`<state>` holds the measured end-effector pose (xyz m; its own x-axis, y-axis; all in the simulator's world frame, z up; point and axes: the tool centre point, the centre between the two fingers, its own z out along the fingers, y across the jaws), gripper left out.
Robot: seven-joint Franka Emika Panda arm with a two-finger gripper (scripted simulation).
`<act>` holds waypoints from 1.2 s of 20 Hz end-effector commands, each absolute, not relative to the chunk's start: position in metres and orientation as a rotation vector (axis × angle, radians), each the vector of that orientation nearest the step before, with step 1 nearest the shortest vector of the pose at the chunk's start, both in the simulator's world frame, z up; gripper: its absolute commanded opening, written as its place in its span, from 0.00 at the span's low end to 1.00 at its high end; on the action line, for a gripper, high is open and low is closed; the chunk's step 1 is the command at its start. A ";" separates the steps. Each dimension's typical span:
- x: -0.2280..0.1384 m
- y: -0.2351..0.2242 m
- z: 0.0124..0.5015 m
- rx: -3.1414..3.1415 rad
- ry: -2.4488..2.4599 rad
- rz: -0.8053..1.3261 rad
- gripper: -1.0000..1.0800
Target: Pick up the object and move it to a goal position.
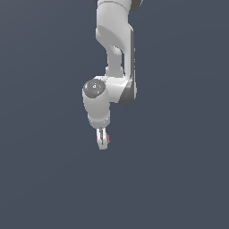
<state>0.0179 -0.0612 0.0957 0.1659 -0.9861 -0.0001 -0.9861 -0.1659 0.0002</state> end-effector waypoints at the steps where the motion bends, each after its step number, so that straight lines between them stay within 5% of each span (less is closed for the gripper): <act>1: 0.018 -0.062 0.095 2.386 -2.044 0.000 0.96; 20: 0.018 -0.062 0.045 2.385 -2.045 0.000 0.96; 21: 0.018 -0.062 0.045 2.385 -2.045 0.000 0.00; 24: 0.018 -0.062 0.045 2.385 -2.045 0.000 0.00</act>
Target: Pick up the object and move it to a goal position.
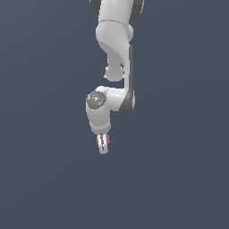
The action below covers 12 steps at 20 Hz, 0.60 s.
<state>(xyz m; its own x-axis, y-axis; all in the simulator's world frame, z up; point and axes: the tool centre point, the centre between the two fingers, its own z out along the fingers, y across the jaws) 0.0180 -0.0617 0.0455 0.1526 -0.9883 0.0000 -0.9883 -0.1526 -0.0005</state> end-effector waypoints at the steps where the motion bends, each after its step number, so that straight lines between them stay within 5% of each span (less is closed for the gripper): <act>1: 0.018 -0.062 0.045 -2.385 2.045 0.000 0.00; 12: 0.022 -0.053 0.048 -2.384 2.045 -0.001 0.00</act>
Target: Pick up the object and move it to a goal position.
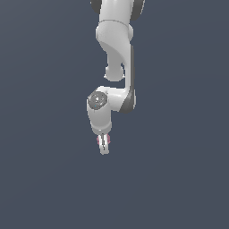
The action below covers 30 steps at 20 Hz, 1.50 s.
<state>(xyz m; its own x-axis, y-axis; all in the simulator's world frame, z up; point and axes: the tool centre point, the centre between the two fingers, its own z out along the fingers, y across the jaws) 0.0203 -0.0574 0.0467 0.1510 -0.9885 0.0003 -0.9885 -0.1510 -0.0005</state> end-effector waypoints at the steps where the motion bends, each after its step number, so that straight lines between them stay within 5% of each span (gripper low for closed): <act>1: 0.024 -0.049 0.049 -2.384 2.045 -0.001 0.00; 19: 0.087 0.087 0.084 -2.385 2.046 -0.001 0.00; 30: 0.108 0.126 0.093 -2.385 2.045 0.000 0.00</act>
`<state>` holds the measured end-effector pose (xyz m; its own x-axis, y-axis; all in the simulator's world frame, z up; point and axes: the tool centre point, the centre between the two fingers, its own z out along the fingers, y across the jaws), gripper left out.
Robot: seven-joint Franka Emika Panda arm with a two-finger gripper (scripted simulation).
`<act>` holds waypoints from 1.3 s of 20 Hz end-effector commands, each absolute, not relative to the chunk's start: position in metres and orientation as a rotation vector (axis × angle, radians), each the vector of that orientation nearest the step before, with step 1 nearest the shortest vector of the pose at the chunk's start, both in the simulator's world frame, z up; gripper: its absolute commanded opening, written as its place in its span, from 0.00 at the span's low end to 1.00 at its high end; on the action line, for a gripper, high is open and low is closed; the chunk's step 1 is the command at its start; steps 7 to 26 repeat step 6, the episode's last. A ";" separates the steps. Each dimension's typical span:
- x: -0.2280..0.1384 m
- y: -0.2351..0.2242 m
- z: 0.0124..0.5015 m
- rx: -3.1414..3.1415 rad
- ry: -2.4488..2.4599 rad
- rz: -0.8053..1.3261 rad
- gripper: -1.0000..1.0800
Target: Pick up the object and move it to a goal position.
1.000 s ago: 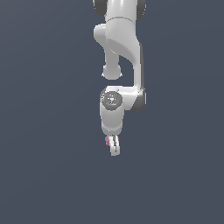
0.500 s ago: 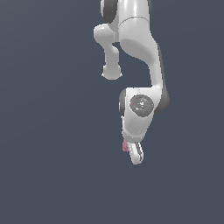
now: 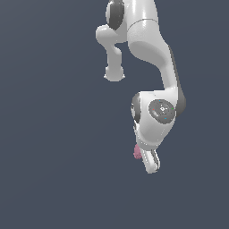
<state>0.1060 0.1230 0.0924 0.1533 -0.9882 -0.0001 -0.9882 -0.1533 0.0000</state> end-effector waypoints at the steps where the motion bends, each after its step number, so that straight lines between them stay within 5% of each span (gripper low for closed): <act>1: 0.109 0.127 0.094 -2.385 2.045 0.000 0.00; 26: 0.110 0.128 0.094 -2.385 2.045 0.000 0.00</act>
